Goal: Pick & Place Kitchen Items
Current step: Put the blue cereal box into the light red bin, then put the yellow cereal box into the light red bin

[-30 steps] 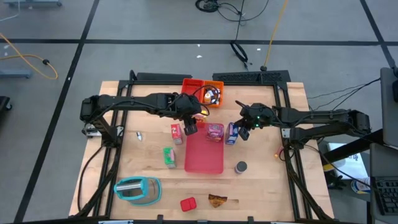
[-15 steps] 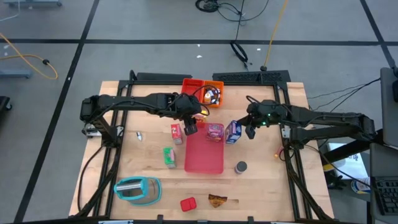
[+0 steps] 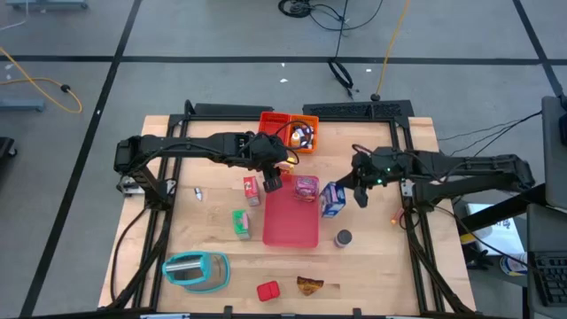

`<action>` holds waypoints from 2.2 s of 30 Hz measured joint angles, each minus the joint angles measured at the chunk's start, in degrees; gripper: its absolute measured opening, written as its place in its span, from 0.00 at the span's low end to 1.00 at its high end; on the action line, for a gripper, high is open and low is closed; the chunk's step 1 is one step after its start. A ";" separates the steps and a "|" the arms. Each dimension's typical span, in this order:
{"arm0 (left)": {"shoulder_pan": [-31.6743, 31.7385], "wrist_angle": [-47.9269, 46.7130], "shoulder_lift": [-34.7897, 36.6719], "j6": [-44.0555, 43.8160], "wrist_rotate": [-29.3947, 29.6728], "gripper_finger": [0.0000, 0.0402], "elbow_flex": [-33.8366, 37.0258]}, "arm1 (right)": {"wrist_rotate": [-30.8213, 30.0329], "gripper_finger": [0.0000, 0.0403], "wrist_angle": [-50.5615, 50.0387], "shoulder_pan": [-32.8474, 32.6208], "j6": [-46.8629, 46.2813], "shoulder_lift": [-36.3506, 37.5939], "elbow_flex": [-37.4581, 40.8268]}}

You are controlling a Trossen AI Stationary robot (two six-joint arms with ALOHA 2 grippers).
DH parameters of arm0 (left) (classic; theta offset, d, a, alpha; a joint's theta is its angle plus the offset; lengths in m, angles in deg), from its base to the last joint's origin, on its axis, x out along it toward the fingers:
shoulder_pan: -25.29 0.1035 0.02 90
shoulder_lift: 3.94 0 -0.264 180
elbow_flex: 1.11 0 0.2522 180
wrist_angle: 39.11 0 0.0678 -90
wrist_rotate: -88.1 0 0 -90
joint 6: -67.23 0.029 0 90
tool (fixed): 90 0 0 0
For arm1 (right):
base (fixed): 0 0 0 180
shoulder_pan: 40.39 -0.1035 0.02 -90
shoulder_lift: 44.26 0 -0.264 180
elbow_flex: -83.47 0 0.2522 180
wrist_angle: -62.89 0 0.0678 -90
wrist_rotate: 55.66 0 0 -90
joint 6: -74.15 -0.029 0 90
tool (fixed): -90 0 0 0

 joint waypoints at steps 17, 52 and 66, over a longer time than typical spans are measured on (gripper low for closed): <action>0.00 0.58 0.00 0.14 0.02 0.44 0.00 | -6.46 0.00 12.85 -9.04 -2.08 -13.54 -0.22; 0.00 0.68 0.00 -0.10 0.01 0.44 0.00 | -7.32 0.07 14.79 -9.04 0.70 -15.93 -0.17; -0.02 0.32 0.00 -0.44 -0.01 0.44 0.02 | -7.32 0.07 15.12 -9.04 0.90 -15.91 1.90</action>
